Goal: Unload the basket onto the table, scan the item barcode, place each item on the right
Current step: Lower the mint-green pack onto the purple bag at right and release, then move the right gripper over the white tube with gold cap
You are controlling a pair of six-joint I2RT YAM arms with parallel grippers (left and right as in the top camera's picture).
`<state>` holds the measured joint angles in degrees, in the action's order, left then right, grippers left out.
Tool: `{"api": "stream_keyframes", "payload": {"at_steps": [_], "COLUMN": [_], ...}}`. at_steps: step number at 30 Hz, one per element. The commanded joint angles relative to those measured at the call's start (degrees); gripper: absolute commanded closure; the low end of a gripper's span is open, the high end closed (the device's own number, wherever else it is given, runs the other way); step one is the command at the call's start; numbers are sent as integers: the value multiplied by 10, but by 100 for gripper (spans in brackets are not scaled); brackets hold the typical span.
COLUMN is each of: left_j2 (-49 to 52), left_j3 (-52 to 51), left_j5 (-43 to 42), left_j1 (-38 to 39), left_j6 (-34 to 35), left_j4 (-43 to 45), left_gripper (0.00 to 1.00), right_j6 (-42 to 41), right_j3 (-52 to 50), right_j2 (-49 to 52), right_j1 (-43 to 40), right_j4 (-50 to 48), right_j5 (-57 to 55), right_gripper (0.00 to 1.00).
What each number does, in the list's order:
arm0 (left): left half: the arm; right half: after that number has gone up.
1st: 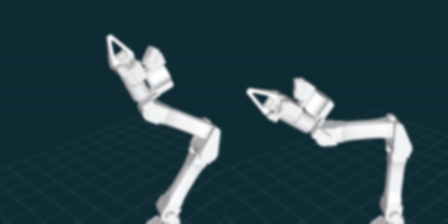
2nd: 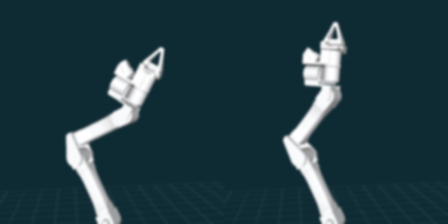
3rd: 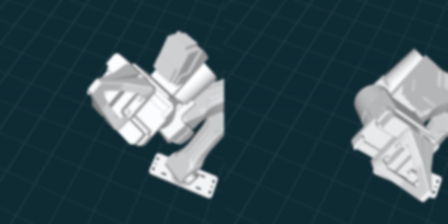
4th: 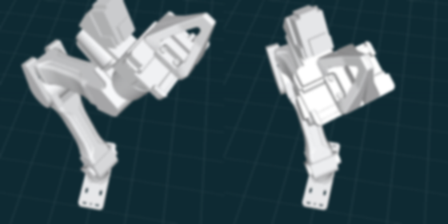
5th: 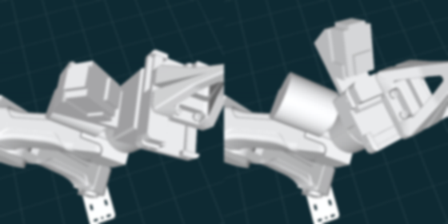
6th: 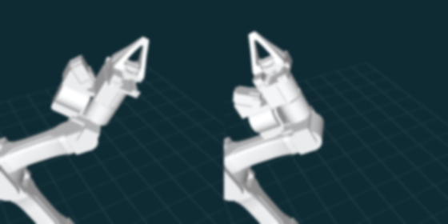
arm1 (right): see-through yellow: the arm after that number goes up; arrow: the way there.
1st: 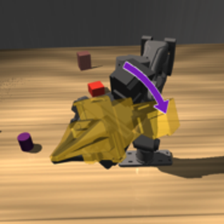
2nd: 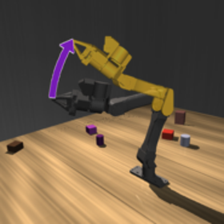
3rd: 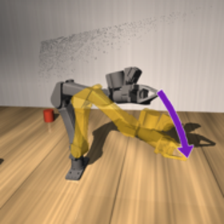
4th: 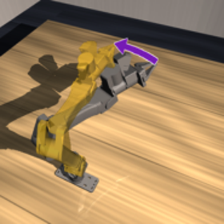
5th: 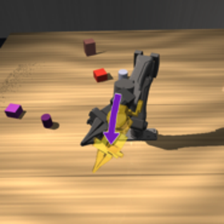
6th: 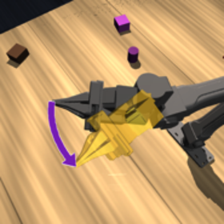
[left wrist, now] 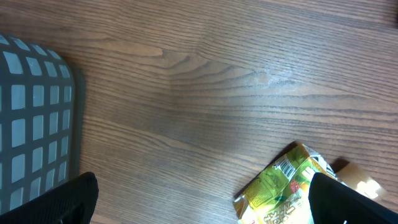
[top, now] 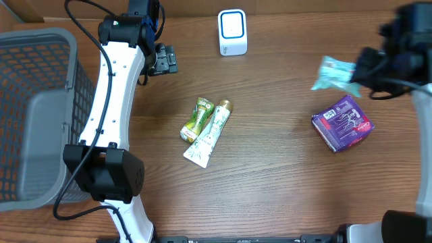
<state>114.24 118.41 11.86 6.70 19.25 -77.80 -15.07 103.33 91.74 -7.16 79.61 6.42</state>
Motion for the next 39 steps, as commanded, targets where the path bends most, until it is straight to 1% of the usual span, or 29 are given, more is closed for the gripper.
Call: {"api": "stream_keyframes", "payload": {"at_steps": [1,4,6,8,11,12,13,15,16,17,19,20,24,27,29,31,34,39], "left_j2": [-11,-11,-11,-11,-11,-11,-11,-11,-11,-11,-11,-11,-11,-11,-11,-11,-11,-11], "left_j3": [9,9,9,9,9,9,9,9,9,9,9,9,9,9,9,9,9,9], "left_j5": [6,6,6,6,6,6,6,6,6,6,6,6,6,6,6,6,6,6], "left_j1": [1,1,1,1,1,1,1,1,1,1,1,1,1,0,0,1,2,2], "left_j6": [-4,-4,-4,-4,-4,-4,-4,-4,-4,-4,-4,-4,-4,-4,-4,-4,-4,-4], "left_j4": [1,1,1,1,1,1,1,1,1,1,1,1,1,1,1,1,1,1], "left_gripper": [0,0,0,1,0,0,1,1,0,0,0,1,1,0,1,1,0,0], "right_j6": [-5,38,51,51,58,62,62,61,61,61,57,36,33,33,33,31,11,-47], "right_j3": [-62,-124,-165,-198,-236,-244,-250,-255,-255,-253,-246,-230,-153,-88,-64,-60,-73,-99], "right_j2": [11,29,39,46,59,64,67,68,68,67,67,66,65,65,65,65,68,85], "right_j1": [-87,-140,-163,-174,-179,-179,-179,-179,-179,-179,-180,-180,-167,-131,-96,-55,14,138], "right_j4": [-13,-50,-76,-101,-124,-127,-128,-127,-127,-127,-126,-120,-76,-48,-50,-79,-145,-242], "right_j5": [71,145,181,190,189,183,168,145,142,142,142,142,142,151,180,225,270,258], "right_gripper": [96,96,96,96,91,80,66,57,42,30,19,15,12,11,11,0,0,0]}}
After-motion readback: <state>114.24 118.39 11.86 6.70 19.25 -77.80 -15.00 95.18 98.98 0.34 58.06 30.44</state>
